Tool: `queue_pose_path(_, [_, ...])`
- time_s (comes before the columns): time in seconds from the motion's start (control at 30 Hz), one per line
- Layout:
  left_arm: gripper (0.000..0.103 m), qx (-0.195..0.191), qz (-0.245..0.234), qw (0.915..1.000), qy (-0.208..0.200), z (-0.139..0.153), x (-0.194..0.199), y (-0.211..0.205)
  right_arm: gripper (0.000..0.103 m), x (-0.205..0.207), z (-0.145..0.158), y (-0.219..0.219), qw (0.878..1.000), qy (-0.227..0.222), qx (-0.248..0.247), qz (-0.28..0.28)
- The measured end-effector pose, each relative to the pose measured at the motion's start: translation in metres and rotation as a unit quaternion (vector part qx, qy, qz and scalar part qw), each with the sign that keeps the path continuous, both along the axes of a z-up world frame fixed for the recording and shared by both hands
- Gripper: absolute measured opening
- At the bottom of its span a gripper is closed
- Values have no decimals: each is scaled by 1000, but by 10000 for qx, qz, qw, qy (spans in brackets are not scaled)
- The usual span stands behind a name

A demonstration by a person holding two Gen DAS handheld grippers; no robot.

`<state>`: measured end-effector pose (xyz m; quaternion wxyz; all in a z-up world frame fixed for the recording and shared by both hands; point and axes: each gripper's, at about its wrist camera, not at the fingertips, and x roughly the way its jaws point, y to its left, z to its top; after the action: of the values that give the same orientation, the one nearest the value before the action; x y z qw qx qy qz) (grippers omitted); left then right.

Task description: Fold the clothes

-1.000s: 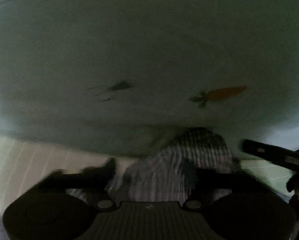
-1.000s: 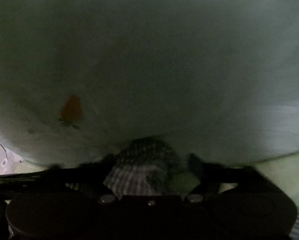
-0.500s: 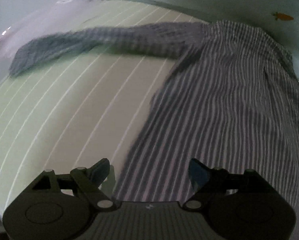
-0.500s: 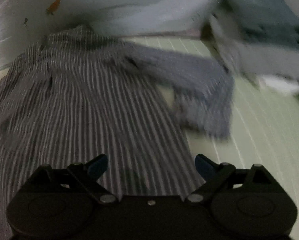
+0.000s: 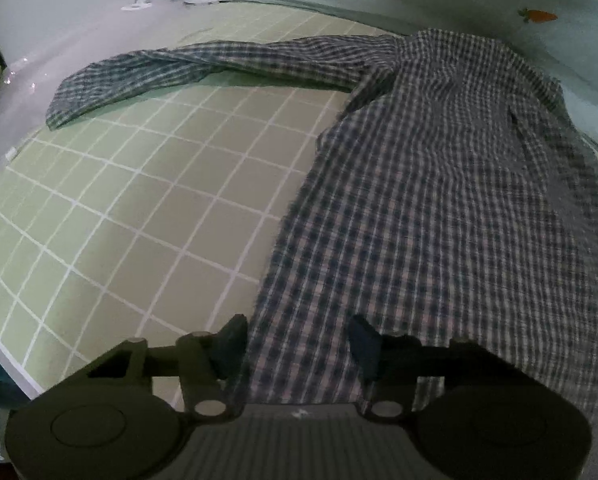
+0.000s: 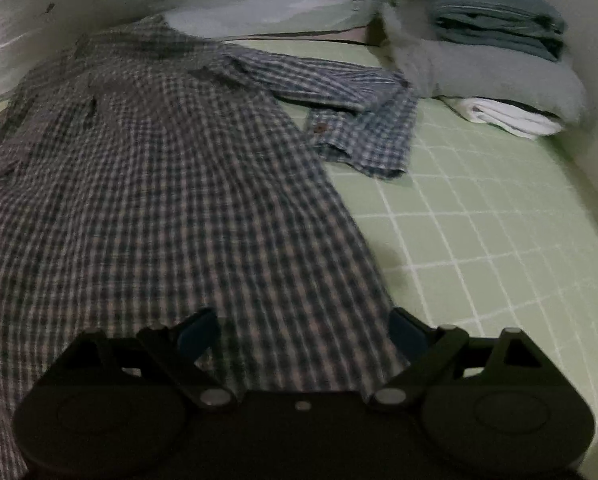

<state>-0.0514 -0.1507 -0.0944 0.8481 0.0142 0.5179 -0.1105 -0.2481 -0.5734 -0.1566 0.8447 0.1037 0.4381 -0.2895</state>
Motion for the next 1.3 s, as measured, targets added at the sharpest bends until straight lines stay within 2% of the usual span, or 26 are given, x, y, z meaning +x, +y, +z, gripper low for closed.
queue_pose_path(0.13, [51,-32,-284,9996,-29,0,-3,7,96,-9,-5,-3,9989,-66,139,-440])
queue_pose_path(0.2, [36,68,-455,9989,-89,-1,-5,6,97,-11,-9,-5,9971,-161,385,-635])
queue_pose_path(0.23, [17,144,-563,9982,-127,-1,-5,5,94,-12,-9,-5,9962,-237,464,-700])
queue_pose_path(0.27, [5,117,-631,9979,-102,-1,-5,7,91,-11,-9,-2,9962,-235,414,-725])
queue_pose_path(0.3, [5,90,-699,9975,-77,-1,-4,8,77,-11,-7,1,9966,-249,384,-689])
queue_pose_path(0.33, [3,65,-763,9971,-56,-1,-3,9,55,-10,-5,3,9969,-264,357,-650])
queue_pose_path(0.37, [3,59,-791,9968,-53,-1,-2,12,39,-10,-3,6,9972,-278,330,-611])
queue_pose_path(0.4, [3,52,-820,9966,-51,-2,-2,14,6,-10,0,9,9975,-293,303,-571])
queue_pose_path(0.43, [3,55,-844,9964,-54,-2,-1,17,3,-10,1,12,9978,-210,280,-568])
queue_pose_path(0.53, [3,263,-801,9963,-191,3,-1,30,2,-15,3,25,9983,-66,309,-490])
queue_pose_path(0.7, [4,108,-584,9982,54,4,4,55,3,-28,4,58,9988,65,284,-397])
queue_pose_path(0.77, [11,92,-513,9985,152,5,7,56,6,-27,5,63,9989,148,276,-356])
queue_pose_path(0.8, [13,94,-458,9987,181,7,8,54,14,-26,6,63,9989,201,275,-325])
queue_pose_path(0.83, [25,124,-384,9991,162,10,9,51,31,-24,8,61,9989,234,270,-312])
queue_pose_path(0.87, [37,152,-314,9993,132,13,9,48,40,-23,11,58,9990,206,192,-351])
queue_pose_path(0.9, [43,166,-278,9995,25,19,8,45,55,-22,14,55,9990,173,110,-393])
queue_pose_path(0.93, [57,181,-240,9995,-85,24,6,42,65,-22,18,52,9989,90,20,-458])
queue_pose_path(0.97, [74,195,-201,9994,-221,30,4,37,71,-23,20,45,9987,-37,21,-517])
queue_pose_path(1.03, [88,210,-145,9984,-509,40,-3,25,91,-25,25,31,9975,-296,36,-635])
queue_pose_path(1.07, [89,203,-146,9979,-602,43,-6,17,93,-25,25,21,9967,-432,92,-675])
queue_pose_path(1.1, [89,196,-153,9978,-620,43,-9,8,101,-26,24,10,9957,-568,152,-715])
queue_pose_path(1.13, [91,190,-158,9977,-633,44,-12,-1,103,-26,22,1,9948,-653,201,-757])
queue_pose_path(1.23, [92,176,-117,9981,-577,41,-27,-39,103,-22,11,-38,9931,-792,501,-699])
queue_pose_path(1.3, [92,123,-119,9984,-544,39,-40,-66,103,-14,4,-63,9940,-661,672,-559])
